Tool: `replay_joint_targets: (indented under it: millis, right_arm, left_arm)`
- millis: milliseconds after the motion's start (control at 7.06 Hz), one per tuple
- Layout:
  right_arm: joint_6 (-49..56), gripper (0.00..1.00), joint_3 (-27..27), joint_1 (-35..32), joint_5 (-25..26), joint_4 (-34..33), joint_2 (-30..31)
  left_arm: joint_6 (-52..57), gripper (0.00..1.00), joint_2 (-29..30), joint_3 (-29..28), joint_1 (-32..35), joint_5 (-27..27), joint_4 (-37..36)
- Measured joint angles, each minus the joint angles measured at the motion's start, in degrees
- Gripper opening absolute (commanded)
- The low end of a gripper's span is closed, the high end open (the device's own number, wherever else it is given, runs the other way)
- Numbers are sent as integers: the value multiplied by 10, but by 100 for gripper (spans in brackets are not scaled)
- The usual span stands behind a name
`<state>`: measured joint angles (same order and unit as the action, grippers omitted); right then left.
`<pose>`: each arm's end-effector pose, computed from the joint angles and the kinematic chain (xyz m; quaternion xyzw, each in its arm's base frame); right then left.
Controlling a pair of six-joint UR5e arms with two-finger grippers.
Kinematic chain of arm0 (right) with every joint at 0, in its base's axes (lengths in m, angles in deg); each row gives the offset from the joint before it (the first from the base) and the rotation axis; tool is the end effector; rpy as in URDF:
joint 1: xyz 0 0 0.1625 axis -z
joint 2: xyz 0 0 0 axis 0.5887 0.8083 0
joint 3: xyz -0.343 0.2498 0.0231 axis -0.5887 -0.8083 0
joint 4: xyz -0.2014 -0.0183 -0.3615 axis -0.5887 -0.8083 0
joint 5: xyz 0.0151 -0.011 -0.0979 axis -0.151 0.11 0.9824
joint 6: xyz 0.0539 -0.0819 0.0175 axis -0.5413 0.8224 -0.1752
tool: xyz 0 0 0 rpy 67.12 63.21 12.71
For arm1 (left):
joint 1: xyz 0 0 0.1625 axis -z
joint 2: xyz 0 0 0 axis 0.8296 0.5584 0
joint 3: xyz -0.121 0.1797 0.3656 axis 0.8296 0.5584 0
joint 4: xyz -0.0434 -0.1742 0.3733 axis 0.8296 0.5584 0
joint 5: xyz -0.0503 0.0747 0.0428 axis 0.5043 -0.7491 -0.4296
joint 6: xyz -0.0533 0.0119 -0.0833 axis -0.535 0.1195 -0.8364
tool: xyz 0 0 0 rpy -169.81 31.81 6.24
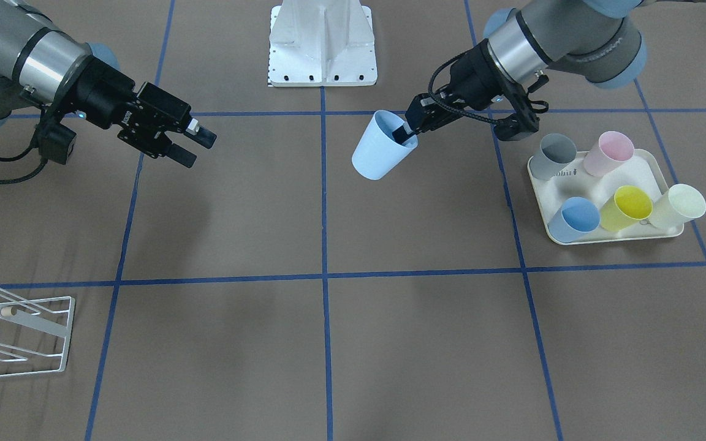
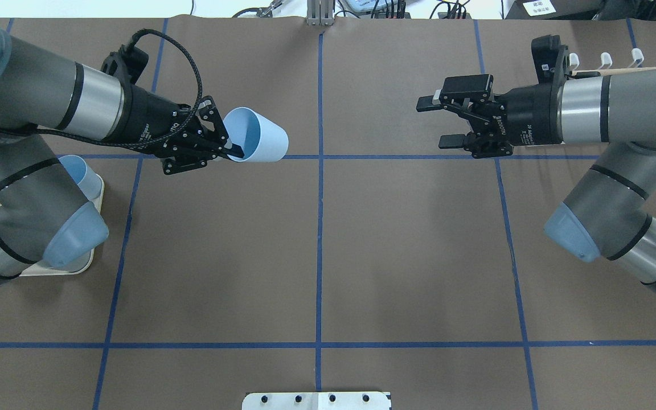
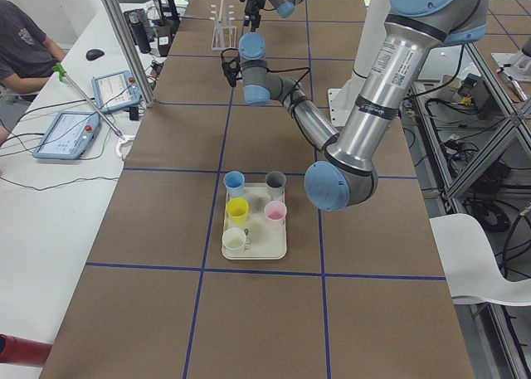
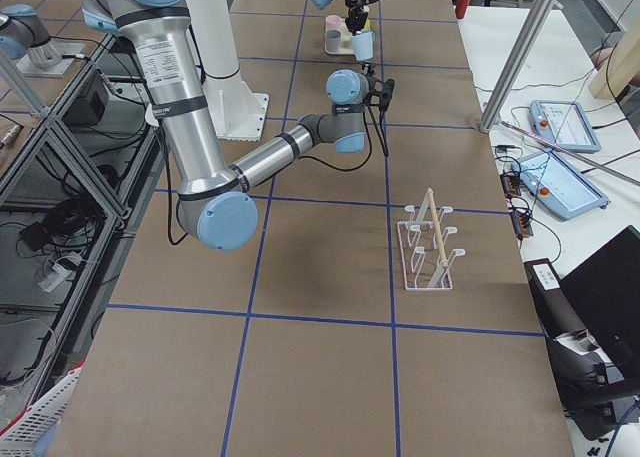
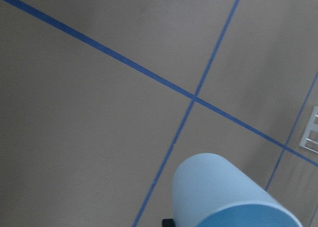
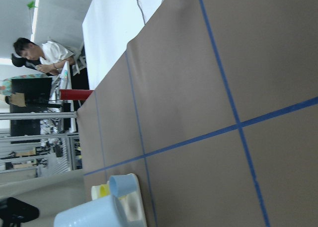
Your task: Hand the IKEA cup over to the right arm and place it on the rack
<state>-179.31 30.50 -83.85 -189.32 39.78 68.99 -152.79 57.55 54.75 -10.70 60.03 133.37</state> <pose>-0.2994 -0.4553 0.2631 0.0214 -0.7684 0.1771 0.6146 0.3483 -0.4554 0.1873 -0.1173 0.7028 -0.2046 0.6712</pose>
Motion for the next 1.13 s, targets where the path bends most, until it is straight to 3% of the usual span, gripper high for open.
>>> replay_joint_targets:
  millis: [425,1133]
  right_arm:
    - [-115,99,0,51,113,163,-18]
    - [-126,99,-1,85,126,222,-63]
  left_arm:
    - [-243,0,41,-36,-61,-113,233]
    - [-392,0,46,-38,-86,-163,358]
